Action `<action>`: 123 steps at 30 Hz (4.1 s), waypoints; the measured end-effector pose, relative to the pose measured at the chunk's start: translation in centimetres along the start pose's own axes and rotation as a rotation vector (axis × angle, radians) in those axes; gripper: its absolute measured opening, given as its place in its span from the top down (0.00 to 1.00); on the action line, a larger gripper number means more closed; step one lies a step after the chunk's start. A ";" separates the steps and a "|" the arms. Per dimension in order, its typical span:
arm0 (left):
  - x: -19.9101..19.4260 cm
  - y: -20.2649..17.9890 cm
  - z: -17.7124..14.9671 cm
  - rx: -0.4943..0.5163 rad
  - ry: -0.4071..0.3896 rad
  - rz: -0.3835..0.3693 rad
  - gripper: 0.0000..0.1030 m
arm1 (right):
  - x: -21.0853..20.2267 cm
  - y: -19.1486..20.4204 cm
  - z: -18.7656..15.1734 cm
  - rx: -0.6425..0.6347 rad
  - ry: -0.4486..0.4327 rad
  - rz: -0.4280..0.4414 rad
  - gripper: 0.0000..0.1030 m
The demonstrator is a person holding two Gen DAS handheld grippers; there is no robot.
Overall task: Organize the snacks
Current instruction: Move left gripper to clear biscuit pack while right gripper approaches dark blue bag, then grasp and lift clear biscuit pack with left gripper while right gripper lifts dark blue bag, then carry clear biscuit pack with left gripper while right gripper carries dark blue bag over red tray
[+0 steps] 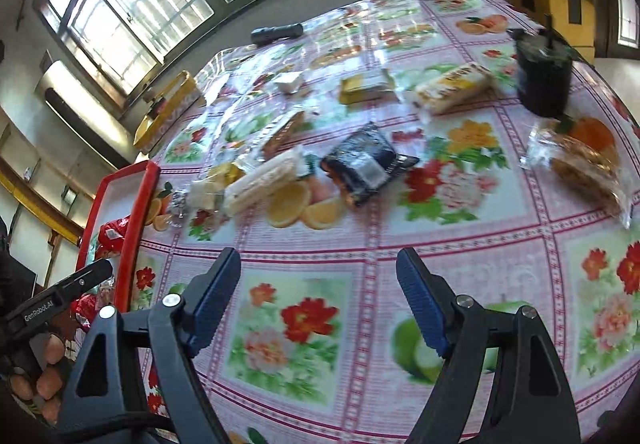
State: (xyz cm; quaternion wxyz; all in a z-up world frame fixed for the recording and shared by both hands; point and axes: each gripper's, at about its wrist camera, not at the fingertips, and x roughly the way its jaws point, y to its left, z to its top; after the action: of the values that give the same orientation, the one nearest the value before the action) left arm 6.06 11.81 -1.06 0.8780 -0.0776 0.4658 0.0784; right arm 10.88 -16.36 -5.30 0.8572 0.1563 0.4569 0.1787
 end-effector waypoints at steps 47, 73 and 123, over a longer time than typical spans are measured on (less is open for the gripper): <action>16.1 -14.9 10.5 0.383 0.147 -0.083 0.68 | 7.0 -0.8 6.5 -0.278 0.066 -0.219 0.54; 1.0 -7.6 3.4 0.174 -0.065 -0.012 0.68 | -2.1 2.8 3.2 -0.122 -0.098 -0.054 0.54; -2.5 2.2 1.7 -0.036 -0.137 0.124 0.68 | -0.9 12.9 2.3 -0.253 -0.100 0.030 0.54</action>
State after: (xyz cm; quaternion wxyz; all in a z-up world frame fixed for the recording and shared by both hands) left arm 5.55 14.09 1.85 0.8997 -0.0589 0.4072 0.1461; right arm 10.25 -5.55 2.20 0.8891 0.0625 0.3849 0.2396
